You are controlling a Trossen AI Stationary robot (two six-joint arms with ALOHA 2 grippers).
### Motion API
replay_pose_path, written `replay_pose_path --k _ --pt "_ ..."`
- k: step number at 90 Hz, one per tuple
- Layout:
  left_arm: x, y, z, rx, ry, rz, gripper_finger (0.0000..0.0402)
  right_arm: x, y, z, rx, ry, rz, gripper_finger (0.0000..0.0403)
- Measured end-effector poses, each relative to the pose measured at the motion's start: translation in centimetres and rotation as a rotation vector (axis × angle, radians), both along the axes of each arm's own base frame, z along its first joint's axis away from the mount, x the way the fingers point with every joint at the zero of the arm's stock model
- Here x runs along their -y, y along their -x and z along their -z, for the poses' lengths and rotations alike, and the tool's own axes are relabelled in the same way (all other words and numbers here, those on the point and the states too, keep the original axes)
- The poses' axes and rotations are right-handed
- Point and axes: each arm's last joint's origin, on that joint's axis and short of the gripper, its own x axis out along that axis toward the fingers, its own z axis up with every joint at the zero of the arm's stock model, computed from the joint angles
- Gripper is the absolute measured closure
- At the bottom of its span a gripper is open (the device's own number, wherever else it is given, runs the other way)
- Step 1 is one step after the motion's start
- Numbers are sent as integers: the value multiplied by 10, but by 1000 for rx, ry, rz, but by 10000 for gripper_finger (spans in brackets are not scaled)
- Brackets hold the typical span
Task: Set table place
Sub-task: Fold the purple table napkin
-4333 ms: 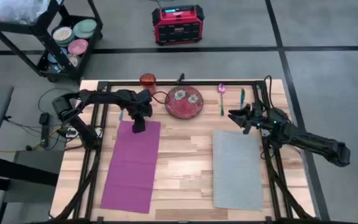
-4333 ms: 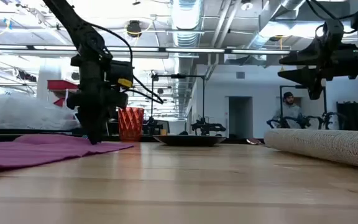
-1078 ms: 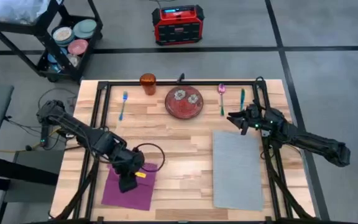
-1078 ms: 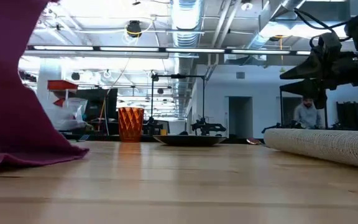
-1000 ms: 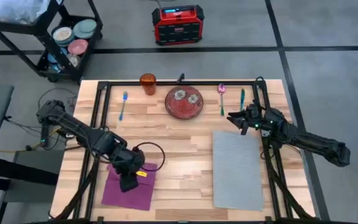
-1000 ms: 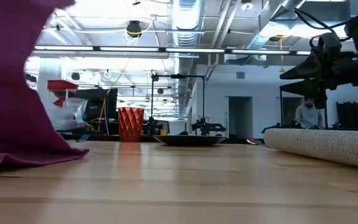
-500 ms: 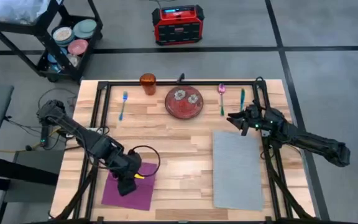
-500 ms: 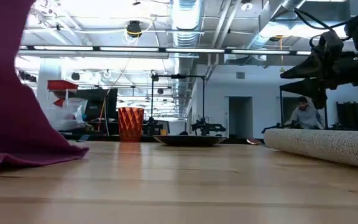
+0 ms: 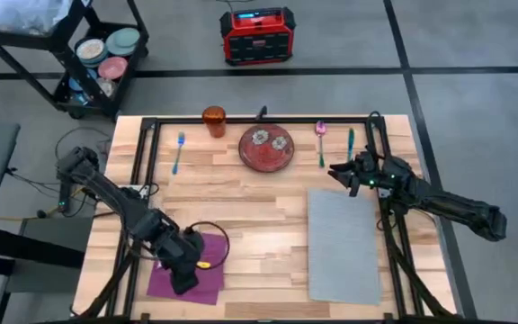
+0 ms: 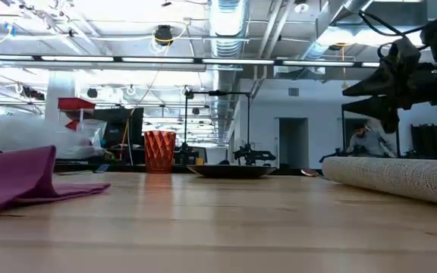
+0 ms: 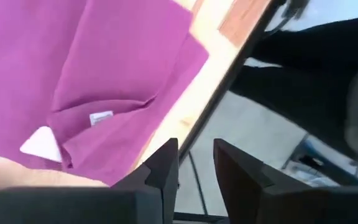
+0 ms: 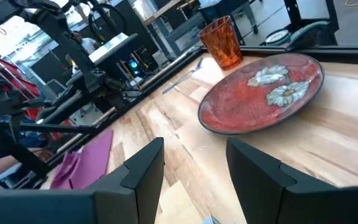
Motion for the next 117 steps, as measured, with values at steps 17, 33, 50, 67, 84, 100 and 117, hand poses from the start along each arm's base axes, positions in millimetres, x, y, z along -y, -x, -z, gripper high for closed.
replay_pose_path --k 17,33,50,67,84,100,117 --pt "16 -12 37 -89 -105 103 315 0 0 1 -11 -6 0 243" --pt "26 -14 47 -84 -116 155 315 0 0 1 -11 -5 0 243" --pt "29 -11 45 -81 -90 207 312 0 0 1 -11 -6 0 243" --pt "35 -5 45 -30 -99 365 306 0 0 2 -15 -6 0 243" --pt "40 -1 46 37 -127 542 305 0 0 2 -44 54 -10 243" --pt "40 2 50 78 -183 659 305 0 0 3 -53 67 -12 243" --pt "38 4 62 117 -254 701 305 0 0 3 -57 70 -13 243"
